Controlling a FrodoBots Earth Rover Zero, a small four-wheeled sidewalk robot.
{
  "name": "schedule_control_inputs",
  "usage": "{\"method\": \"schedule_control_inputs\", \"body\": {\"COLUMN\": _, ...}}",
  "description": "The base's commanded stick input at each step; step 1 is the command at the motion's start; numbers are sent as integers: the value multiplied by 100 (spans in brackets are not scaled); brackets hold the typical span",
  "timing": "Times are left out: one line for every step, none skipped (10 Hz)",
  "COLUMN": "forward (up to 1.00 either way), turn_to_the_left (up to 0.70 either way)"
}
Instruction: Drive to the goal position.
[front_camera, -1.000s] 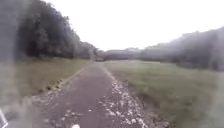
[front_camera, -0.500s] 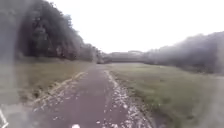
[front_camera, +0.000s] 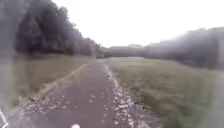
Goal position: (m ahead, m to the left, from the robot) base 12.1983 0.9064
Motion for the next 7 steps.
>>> {"method": "schedule_control_inputs", "body": {"forward": 100, "turn_to_the_left": 0}}
{"method": "schedule_control_inputs", "body": {"forward": 100, "turn_to_the_left": 0}}
{"method": "schedule_control_inputs", "body": {"forward": 100, "turn_to_the_left": 0}}
{"method": "schedule_control_inputs", "body": {"forward": 100, "turn_to_the_left": 0}}
{"method": "schedule_control_inputs", "body": {"forward": 100, "turn_to_the_left": 0}}
{"method": "schedule_control_inputs", "body": {"forward": 100, "turn_to_the_left": 0}}
{"method": "schedule_control_inputs", "body": {"forward": 100, "turn_to_the_left": 0}}
